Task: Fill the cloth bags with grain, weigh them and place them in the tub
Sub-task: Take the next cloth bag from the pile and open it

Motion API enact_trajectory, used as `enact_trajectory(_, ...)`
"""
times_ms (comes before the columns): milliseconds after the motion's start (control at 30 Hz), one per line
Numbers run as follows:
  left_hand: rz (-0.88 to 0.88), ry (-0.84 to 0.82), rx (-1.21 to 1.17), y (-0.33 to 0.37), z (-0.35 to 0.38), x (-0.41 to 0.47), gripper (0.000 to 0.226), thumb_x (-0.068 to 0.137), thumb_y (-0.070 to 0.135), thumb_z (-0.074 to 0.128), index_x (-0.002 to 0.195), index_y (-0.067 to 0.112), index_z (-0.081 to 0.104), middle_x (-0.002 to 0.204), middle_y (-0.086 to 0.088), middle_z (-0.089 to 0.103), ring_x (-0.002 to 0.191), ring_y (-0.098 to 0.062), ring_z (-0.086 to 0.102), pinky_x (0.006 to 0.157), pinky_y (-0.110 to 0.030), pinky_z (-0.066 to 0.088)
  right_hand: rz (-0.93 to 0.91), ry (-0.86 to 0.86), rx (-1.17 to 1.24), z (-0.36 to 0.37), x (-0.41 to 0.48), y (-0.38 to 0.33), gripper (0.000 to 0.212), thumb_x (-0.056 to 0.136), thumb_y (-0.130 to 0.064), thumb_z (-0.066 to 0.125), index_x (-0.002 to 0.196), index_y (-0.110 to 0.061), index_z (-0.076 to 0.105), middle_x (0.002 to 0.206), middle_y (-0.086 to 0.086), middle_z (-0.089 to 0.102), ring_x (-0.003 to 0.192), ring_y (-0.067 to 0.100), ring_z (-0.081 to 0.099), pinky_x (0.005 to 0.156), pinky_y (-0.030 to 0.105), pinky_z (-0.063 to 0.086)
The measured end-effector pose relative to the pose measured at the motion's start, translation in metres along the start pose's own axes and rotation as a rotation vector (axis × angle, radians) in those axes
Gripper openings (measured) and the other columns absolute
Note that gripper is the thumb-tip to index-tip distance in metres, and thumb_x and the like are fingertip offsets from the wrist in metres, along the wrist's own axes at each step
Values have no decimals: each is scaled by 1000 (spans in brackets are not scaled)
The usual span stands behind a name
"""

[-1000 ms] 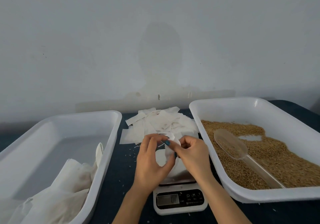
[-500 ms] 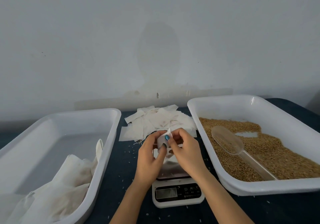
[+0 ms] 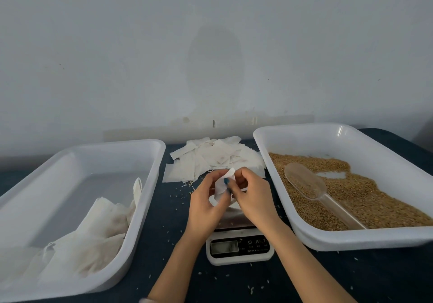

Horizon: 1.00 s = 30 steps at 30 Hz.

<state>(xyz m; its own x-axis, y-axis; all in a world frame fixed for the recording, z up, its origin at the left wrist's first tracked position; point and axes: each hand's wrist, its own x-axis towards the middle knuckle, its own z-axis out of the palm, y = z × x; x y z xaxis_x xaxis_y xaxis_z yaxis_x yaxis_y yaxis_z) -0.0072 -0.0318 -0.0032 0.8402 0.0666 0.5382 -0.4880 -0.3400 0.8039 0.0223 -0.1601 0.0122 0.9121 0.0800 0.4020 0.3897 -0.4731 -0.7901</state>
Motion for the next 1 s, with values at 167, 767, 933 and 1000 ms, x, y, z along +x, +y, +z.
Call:
enact_trajectory(167, -71, -4, 30, -6, 1, 3, 45, 85, 19, 57, 127, 34, 56, 122, 20, 64, 117, -1, 58, 96, -19, 49, -12, -43, -82, 2, 4, 1, 10, 96, -29, 61, 91, -27, 53, 77, -21, 55, 74, -5, 57, 68, 10, 42)
enact_trajectory(767, -195, 106, 201, 12, 5, 11, 37, 90, 2, 56, 120, 24, 61, 94, 6, 69, 64, 5, 55, 62, -8, 42, 5, -105, -183, -7, 1, -4, 14, 98, -26, 56, 101, -17, 66, 88, -7, 66, 70, -2, 60, 67, 14, 44)
enact_trajectory(933, -166, 121, 262, 17, 2, 7, 40, 87, 0, 55, 119, 24, 56, 109, 14, 67, 83, 5, 62, 71, -7, 46, 94, -86, -140, -8, 1, -8, 11, 93, -24, 62, 100, -24, 53, 75, -17, 56, 67, -2, 54, 62, 16, 38)
enact_trajectory(1000, -87, 74, 319, 19, 2, 3, 44, 87, 2, 59, 125, 23, 55, 116, 15, 61, 103, 1, 61, 84, -10, 46, 87, -76, -127, -8, 0, -13, 9, 94, -25, 62, 97, -24, 54, 77, -15, 59, 70, 2, 58, 62, 17, 41)
